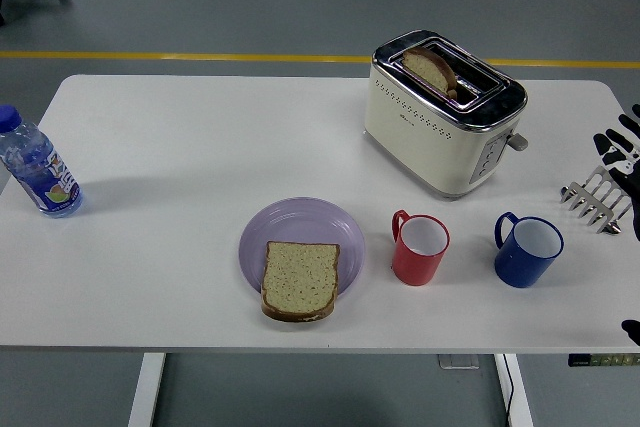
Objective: Pick up the cup,pour liquid into bread,place the cup on the desk
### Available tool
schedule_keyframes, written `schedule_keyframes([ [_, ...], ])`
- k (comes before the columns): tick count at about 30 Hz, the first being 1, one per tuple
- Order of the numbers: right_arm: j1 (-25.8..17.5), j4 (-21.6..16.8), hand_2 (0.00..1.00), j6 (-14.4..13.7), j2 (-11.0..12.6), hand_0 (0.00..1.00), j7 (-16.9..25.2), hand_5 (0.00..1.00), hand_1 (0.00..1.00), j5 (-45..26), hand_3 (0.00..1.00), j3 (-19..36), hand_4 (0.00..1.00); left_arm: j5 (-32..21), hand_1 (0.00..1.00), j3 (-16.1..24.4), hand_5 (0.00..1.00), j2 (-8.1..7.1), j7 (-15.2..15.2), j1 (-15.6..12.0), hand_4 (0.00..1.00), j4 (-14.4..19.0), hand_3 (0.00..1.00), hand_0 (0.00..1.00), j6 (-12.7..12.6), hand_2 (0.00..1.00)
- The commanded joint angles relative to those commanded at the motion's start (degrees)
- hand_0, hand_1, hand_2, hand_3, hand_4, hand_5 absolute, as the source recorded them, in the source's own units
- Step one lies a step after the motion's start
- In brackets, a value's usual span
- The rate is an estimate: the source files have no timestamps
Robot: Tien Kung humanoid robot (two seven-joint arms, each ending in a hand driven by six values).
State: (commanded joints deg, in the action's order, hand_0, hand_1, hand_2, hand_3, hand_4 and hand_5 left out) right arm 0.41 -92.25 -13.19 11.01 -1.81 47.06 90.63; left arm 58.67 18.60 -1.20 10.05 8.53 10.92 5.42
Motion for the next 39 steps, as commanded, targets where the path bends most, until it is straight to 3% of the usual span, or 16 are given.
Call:
schedule_keyframes([
  [2, -0.02, 0.74, 0.588, 2.26, 0.06, 0.618, -4.33, 0.034, 0.538, -4.72, 0.58, 2.47, 0.686, 0.0, 0.735, 0.03, 0.998, 0.03, -0.01, -0.03, 0.395, 0.0, 0.629, 0.668, 0.03, 0.735],
  [4, -0.05, 1.7, 0.588, 2.09, -0.05, 0.618, -6.77, 0.034, 0.538, -9.56, 0.58, 4.18, 0.686, -0.03, 0.735, 0.02, 0.998, 0.03, 0.0, -0.04, 0.395, 0.0, 0.629, 0.668, 0.04, 0.735],
  [15, -0.74, 6.96, 0.597, 3.74, -0.96, 0.603, -5.95, 0.037, 0.536, -34.91, 0.583, 6.55, 0.678, -0.12, 0.735, -0.31, 0.998, 0.08, 0.04, -0.33, 0.394, -0.06, 0.629, 0.668, 0.08, 0.735],
  [25, -0.79, 10.27, 0.619, 3.51, -1.74, 0.607, -0.8, 0.035, 0.563, -38.99, 0.585, 4.05, 0.677, -0.26, 0.735, -0.81, 0.998, 0.13, 0.01, -0.55, 0.395, -0.11, 0.629, 0.668, 0.08, 0.735],
  [39, -0.06, 12.56, 0.62, 2.28, -2.39, 0.592, 2.0, 0.037, 0.552, -39.85, 0.584, 2.47, 0.664, -0.3, 0.735, -0.7, 0.998, 0.12, -0.06, -0.6, 0.394, -0.07, 0.629, 0.667, 0.04, 0.735],
])
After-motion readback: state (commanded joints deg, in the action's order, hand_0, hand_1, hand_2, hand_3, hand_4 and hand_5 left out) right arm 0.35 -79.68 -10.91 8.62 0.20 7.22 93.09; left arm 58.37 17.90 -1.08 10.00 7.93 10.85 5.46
